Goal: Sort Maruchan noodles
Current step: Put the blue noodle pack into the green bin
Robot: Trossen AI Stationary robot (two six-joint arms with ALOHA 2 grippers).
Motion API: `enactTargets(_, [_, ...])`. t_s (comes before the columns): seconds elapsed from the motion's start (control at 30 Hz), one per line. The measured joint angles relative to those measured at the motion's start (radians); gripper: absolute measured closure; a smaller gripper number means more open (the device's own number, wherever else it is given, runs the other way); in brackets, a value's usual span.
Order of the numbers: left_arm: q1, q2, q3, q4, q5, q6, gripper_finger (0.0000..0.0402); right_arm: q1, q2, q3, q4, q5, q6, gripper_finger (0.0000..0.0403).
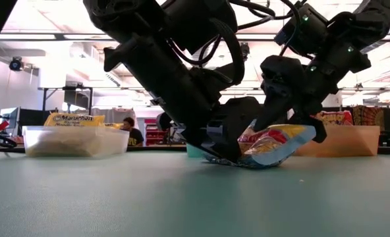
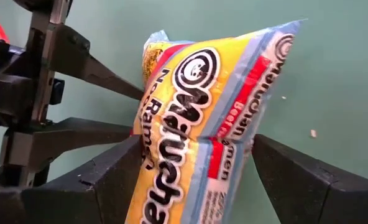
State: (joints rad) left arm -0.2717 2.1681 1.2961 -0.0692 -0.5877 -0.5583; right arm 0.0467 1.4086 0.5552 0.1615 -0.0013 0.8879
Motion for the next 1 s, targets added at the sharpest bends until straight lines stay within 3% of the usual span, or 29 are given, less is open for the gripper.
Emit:
enactTargets(0.7, [0.005,0.002,0.0,0.024,-0.019,0.0,0.0285,0.001,0.119,0.0,0.181,-0.056,-0.002,0.0113])
enactTargets(1.0, [0.006,0.002,0.0,0.038,-0.031,-0.001,0.0285,0.001,0.12,0.0,0.185,-0.056,-0.009,0.0171])
